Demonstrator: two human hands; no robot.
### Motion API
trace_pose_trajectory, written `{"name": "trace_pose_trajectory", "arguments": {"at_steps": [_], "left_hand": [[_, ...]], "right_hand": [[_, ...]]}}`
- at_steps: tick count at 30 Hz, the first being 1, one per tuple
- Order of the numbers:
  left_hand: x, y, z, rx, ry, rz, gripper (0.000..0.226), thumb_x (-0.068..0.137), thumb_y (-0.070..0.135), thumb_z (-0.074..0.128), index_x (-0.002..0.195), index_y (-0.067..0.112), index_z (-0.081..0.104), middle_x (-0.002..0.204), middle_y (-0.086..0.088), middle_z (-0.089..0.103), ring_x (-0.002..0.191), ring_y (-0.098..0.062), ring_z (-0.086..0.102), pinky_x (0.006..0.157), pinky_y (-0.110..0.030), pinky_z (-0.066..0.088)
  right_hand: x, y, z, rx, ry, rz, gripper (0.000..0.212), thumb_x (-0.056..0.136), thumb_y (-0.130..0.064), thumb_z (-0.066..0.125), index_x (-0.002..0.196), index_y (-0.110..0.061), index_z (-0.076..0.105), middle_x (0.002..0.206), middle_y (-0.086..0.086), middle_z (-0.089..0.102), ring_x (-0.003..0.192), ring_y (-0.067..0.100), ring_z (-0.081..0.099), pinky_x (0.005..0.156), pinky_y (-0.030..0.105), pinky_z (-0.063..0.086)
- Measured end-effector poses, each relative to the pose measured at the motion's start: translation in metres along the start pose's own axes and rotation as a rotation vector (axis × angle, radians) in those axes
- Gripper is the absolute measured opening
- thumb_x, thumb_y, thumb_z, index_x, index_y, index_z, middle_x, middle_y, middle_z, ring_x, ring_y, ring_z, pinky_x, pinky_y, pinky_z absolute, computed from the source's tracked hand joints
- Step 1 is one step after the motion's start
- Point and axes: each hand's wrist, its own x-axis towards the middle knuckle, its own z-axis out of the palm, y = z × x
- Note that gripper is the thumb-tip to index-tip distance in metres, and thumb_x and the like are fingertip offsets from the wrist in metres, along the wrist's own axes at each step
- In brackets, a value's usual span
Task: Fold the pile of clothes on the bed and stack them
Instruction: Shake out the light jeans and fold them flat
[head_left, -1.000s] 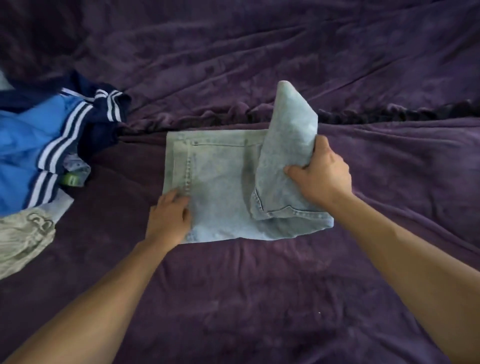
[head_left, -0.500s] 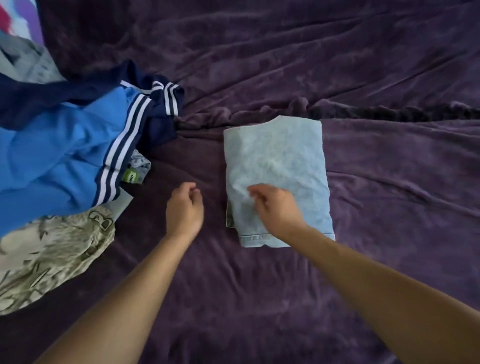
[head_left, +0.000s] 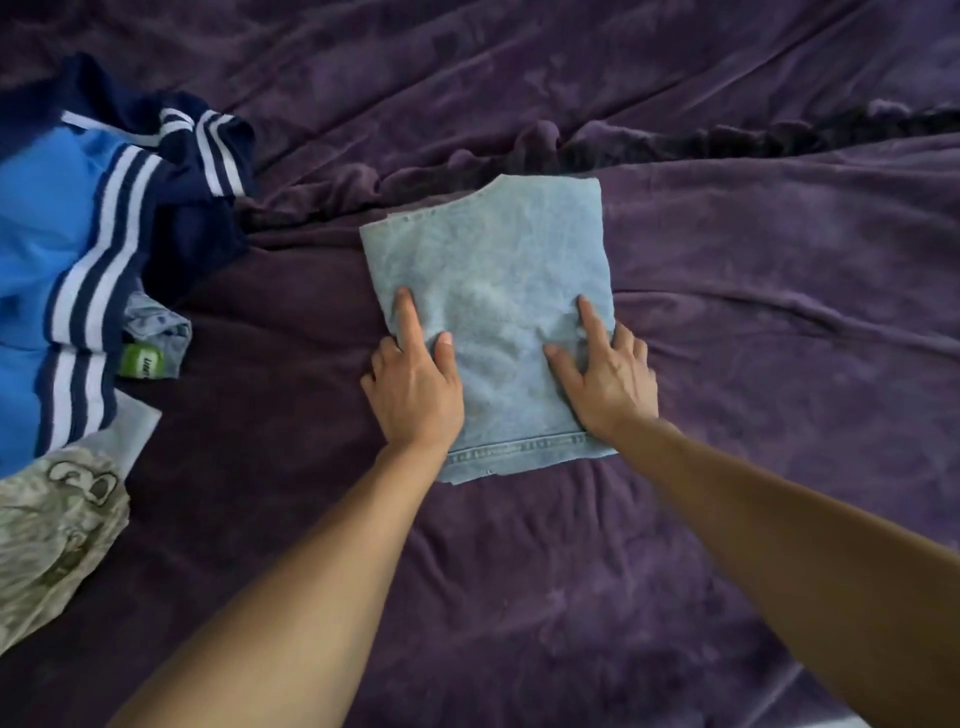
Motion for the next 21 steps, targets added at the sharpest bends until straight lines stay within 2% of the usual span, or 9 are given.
{"name": "trace_pose_trajectory", "arguments": {"at_steps": [1,3,5,8,12,16,18,21], "left_hand": [[-0.002,0.003,-0.003,-0.036,-0.001,0.007,0.061,0.097,0.040,0.042,0.152,0.023,0.018,0.115,-0.020,0.057,0.103,-0.039,0.055,0.085,-0.047,0.041],[-0.007,0.010,-0.012,-0.115,-0.015,0.014,0.060,0.098,0.035,0.044,0.151,0.021,0.020,0.119,-0.022,0.055,0.101,-0.042,0.057,0.081,-0.046,0.043],[-0.014,0.017,-0.023,-0.203,-0.024,0.034,0.058,0.098,0.031,0.046,0.150,0.020,0.023,0.131,-0.020,0.051,0.109,-0.041,0.055,0.086,-0.044,0.043],[-0.033,0.037,-0.043,-0.254,-0.048,0.054,0.057,0.097,0.029,0.048,0.149,0.020,0.025,0.138,-0.016,0.049,0.117,-0.037,0.053,0.094,-0.042,0.041],[-0.084,0.084,-0.059,-0.260,-0.112,0.095,0.057,0.097,0.030,0.049,0.149,0.022,0.027,0.137,-0.015,0.051,0.116,-0.037,0.054,0.094,-0.041,0.041],[-0.155,0.149,-0.053,-0.273,-0.185,0.109,0.056,0.097,0.029,0.049,0.148,0.022,0.028,0.140,-0.012,0.050,0.118,-0.036,0.053,0.095,-0.041,0.041],[-0.192,0.186,-0.044,-0.291,-0.216,0.132,0.055,0.097,0.029,0.048,0.148,0.022,0.028,0.139,-0.012,0.051,0.118,-0.036,0.054,0.095,-0.041,0.041],[-0.247,0.249,-0.027,-0.322,-0.235,0.145,0.054,0.098,0.031,0.046,0.148,0.025,0.027,0.143,-0.008,0.048,0.122,-0.032,0.052,0.099,-0.039,0.040]], "right_hand": [[0.000,0.002,-0.003,0.032,0.015,-0.004,0.071,0.087,-0.071,0.037,0.148,-0.047,0.008,0.138,0.011,0.040,0.122,0.034,0.044,0.089,0.046,0.043],[-0.005,0.006,-0.012,0.122,0.028,-0.005,0.069,0.086,-0.069,0.044,0.146,-0.047,0.017,0.122,0.007,0.046,0.102,0.033,0.055,0.074,0.037,0.042],[-0.015,0.011,-0.026,0.161,0.051,-0.027,0.067,0.086,-0.067,0.049,0.144,-0.046,0.023,0.116,0.005,0.048,0.094,0.031,0.059,0.072,0.034,0.040],[-0.039,0.024,-0.051,0.167,0.095,-0.039,0.065,0.086,-0.066,0.049,0.143,-0.044,0.027,0.113,0.002,0.049,0.092,0.030,0.059,0.073,0.036,0.042],[-0.085,0.069,-0.091,0.142,0.118,-0.002,0.065,0.086,-0.068,0.047,0.143,-0.047,0.026,0.112,-0.001,0.046,0.088,0.031,0.061,0.072,0.037,0.045],[-0.134,0.146,-0.138,0.108,0.150,0.039,0.063,0.086,-0.068,0.046,0.143,-0.048,0.027,0.103,-0.006,0.040,0.085,0.030,0.062,0.067,0.034,0.040],[-0.154,0.191,-0.162,0.092,0.170,0.059,0.063,0.086,-0.068,0.047,0.143,-0.048,0.028,0.101,-0.008,0.036,0.085,0.029,0.063,0.068,0.034,0.043],[-0.179,0.263,-0.204,0.063,0.209,0.084,0.062,0.086,-0.067,0.047,0.142,-0.047,0.030,0.107,-0.004,0.042,0.085,0.029,0.063,0.068,0.034,0.044]]}}
